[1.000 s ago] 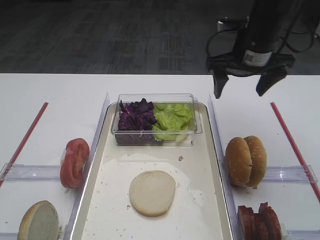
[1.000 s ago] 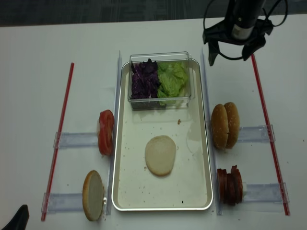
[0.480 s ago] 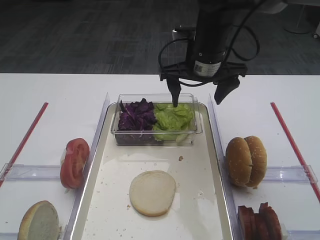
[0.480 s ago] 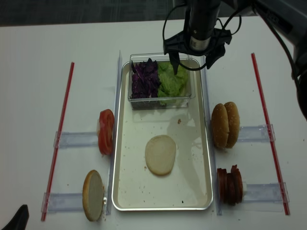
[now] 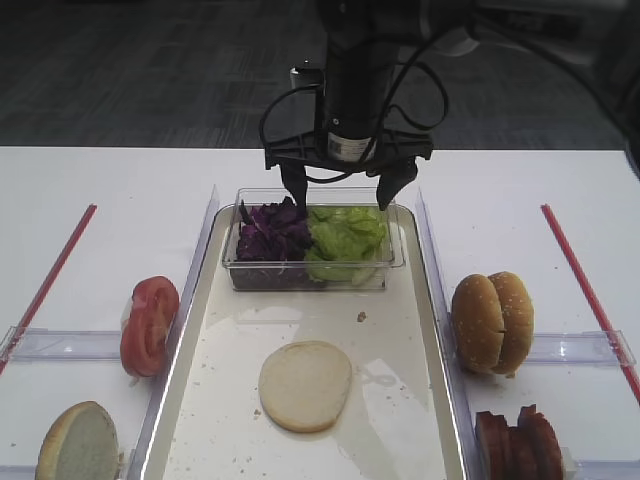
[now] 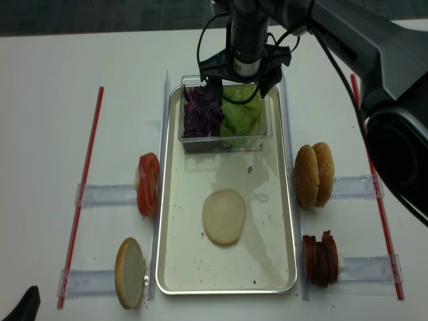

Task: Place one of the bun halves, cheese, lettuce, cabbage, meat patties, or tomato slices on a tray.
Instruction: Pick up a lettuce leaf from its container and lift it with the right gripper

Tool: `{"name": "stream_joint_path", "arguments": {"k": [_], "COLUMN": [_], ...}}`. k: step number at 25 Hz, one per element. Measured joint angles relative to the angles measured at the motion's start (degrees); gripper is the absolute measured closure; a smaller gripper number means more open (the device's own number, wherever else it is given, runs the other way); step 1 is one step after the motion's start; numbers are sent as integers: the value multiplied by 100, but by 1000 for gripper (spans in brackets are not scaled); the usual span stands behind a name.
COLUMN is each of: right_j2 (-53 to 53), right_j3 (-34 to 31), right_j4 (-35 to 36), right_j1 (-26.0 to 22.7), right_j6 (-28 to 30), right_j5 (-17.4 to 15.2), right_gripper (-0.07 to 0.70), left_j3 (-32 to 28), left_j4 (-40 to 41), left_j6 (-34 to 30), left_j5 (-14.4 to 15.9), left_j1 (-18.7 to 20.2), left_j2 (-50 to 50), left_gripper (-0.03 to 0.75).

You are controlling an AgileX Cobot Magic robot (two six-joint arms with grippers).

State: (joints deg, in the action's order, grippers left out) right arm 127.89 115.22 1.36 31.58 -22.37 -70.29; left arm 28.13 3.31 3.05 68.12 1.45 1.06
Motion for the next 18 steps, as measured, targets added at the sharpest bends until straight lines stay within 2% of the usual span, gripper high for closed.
{"name": "stream_joint_path", "arguments": {"k": [5, 18], "right_j2": [224, 600], "right_j3": [306, 319], "right_j4": [-177, -318], "right_j1": [38, 38], "right_j6": [-234, -290], "right_j5": [-13, -17], "right_gripper": [-23, 1], "left_j3": [0, 0], "left_j4": [9, 29], "left_j6": [0, 0], "left_j5": [0, 0], "left_j1": [0, 0], "left_j2": [0, 0], "left_gripper": [26, 26]}}
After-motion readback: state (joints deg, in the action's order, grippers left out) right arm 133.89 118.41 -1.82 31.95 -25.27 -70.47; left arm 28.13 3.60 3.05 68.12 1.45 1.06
